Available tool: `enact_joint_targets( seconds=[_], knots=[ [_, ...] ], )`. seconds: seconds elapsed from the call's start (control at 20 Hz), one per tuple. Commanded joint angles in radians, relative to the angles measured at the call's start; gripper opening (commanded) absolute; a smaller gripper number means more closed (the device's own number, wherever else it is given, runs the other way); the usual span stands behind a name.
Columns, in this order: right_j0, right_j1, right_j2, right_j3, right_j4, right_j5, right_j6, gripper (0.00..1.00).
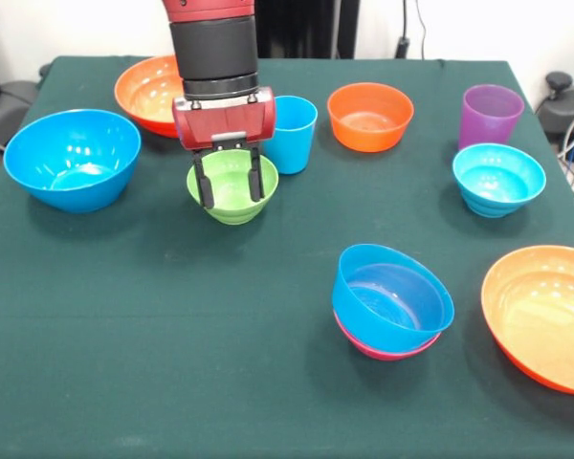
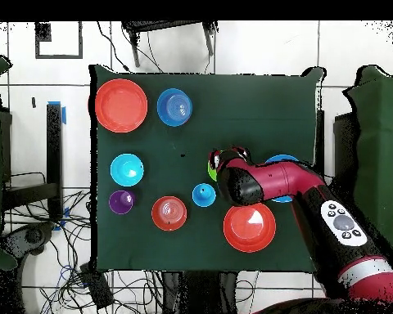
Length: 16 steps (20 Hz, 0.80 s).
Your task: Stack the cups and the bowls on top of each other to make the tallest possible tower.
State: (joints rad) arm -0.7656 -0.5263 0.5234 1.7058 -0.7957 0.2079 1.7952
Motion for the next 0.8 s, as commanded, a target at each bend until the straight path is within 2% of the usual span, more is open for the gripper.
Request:
enact_joint_targets(
  seconds=[0.05, 0.35, 0.55, 0.8],
  knots=[
    [0.038, 0.005, -0.001, 0.059, -0.064, 0.014, -0.032, 1.0],
    [0.102, -0.025, -0.064, 0.068, -0.09, -0.018, 0.011, 1.0],
    [0.081, 0.008, -0.042, 0.043, -0.087, 0.001, -0.03, 1.0],
    [0.076, -0.005, -0.026, 0.049, -0.074, 0.019, -0.043, 1.0]
  ],
)
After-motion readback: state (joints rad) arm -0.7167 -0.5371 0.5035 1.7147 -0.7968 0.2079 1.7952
